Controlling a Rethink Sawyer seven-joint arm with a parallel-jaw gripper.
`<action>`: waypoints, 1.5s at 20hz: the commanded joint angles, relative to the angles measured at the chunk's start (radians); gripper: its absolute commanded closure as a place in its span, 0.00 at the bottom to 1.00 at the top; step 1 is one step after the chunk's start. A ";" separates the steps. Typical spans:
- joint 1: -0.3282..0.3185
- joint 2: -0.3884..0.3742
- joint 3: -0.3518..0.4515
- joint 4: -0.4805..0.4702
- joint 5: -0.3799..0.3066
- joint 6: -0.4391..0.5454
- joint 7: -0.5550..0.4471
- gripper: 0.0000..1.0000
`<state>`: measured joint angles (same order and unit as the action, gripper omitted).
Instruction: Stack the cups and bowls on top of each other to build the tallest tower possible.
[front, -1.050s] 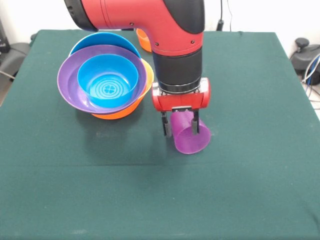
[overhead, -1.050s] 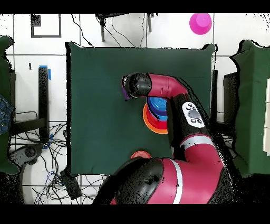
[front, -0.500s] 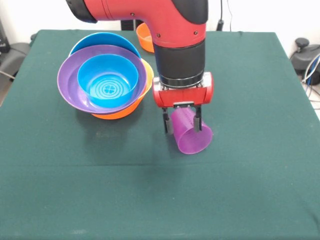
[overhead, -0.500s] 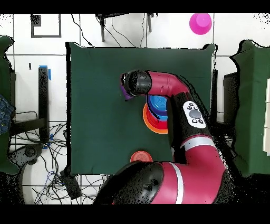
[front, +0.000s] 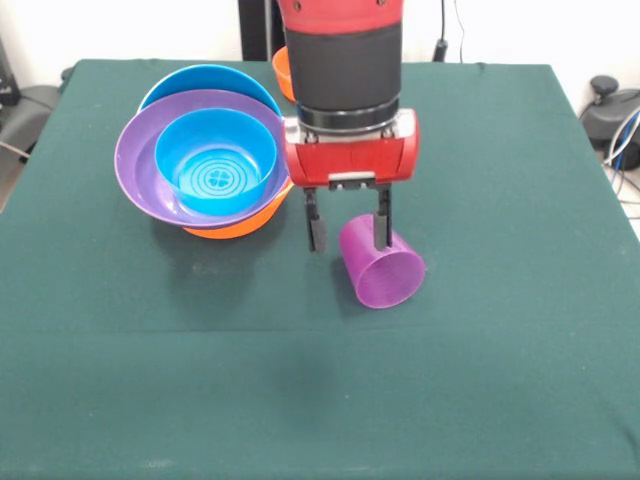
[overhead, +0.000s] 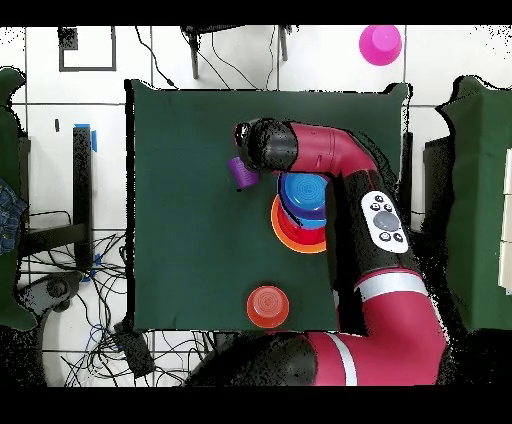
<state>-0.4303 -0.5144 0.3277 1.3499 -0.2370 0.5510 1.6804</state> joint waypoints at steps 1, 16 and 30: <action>-0.018 0.012 0.111 -0.007 -0.021 0.053 -0.105 0.00; -0.013 0.084 0.138 -0.023 -0.027 0.133 -0.113 0.00; -0.001 0.103 0.121 -0.070 -0.001 0.289 -0.080 0.00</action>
<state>-0.4430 -0.4660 0.4050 1.3443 -0.2368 0.6925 1.6804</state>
